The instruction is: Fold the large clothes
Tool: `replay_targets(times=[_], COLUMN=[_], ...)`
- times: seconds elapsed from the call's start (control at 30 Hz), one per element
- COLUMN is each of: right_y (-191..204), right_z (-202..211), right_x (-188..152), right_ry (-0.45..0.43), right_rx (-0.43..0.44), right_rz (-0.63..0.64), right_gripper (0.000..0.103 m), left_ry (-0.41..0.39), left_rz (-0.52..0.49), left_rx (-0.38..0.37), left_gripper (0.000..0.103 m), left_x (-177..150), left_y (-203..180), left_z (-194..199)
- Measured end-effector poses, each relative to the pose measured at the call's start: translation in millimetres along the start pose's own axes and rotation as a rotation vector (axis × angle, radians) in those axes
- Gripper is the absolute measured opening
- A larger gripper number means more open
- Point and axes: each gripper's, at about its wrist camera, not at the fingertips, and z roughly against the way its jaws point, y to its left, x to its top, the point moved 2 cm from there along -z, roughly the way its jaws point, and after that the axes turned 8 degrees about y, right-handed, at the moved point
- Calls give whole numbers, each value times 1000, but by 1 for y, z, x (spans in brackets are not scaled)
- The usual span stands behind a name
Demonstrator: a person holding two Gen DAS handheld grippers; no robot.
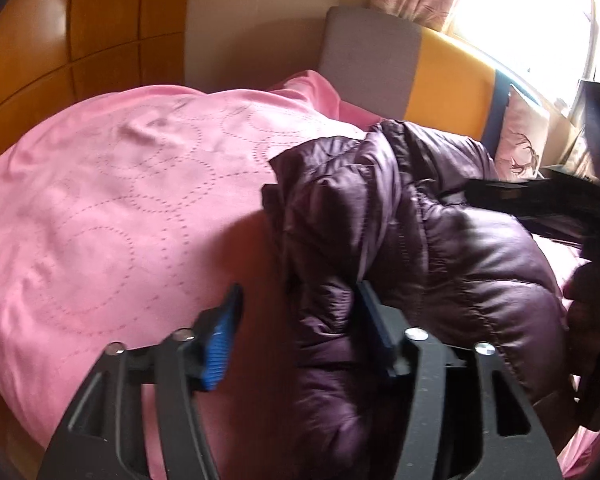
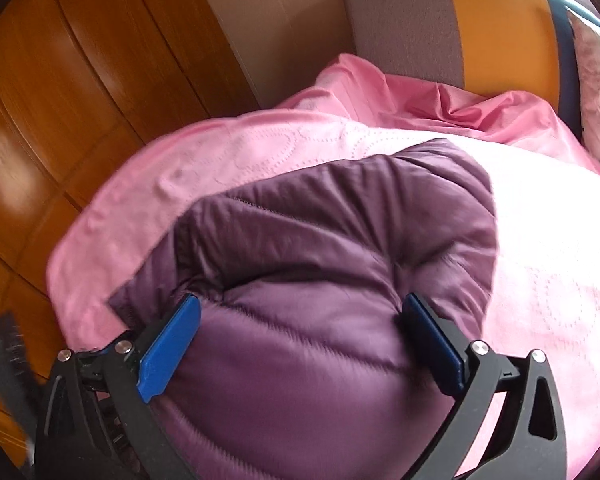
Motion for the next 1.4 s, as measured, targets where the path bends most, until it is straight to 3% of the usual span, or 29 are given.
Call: replay_targets(times=[0.17, 0.27, 0.37, 0.5, 0.57, 0.67, 0.7, 0.8, 1.0, 1.13, 1.3, 1.4], right_y=[-45, -72, -85, -77, -71, -64, -61, -54, -86, -135, -196, -223], right_z=[29, 24, 15, -16, -17, -1, 10, 44, 125, 176, 217, 217], right_x=[-28, -51, -63, -69, -69, -69, -69, -72, -101, -132, -178, -207], right_ry=[-13, 44, 42, 117, 106, 81, 64, -7, -139, -220, -279, -255], right_rx=[51, 120, 248, 472, 494, 473, 456, 423, 330, 246, 118, 50], right_rz=[-137, -218, -297, -349, -336, -306, -277, -224, -220, -287, -398, -468], right_gripper=[101, 101, 101, 100, 94, 70, 63, 57, 56, 56, 55, 56], left_ry=[24, 46, 72, 95, 111, 125, 124, 123, 153, 197, 257, 289], left_rz=[11, 39, 67, 93, 123, 155, 157, 138, 75, -53, -218, -320], left_rx=[-31, -82, -155, -232, -293, -402, -430, -480, -606, -671, -700, -663], left_gripper=[67, 72, 72, 70, 62, 40, 36, 30, 29, 29, 29, 29], left_x=[0, 0, 0, -1, -1, -3, -3, -3, 1, 3, 2, -4], left_y=[9, 20, 28, 32, 35, 34, 32, 19, -38, -116, -218, -273], left_z=[-4, -13, -21, -26, -28, -28, -26, -16, -6, -9, -20, -31])
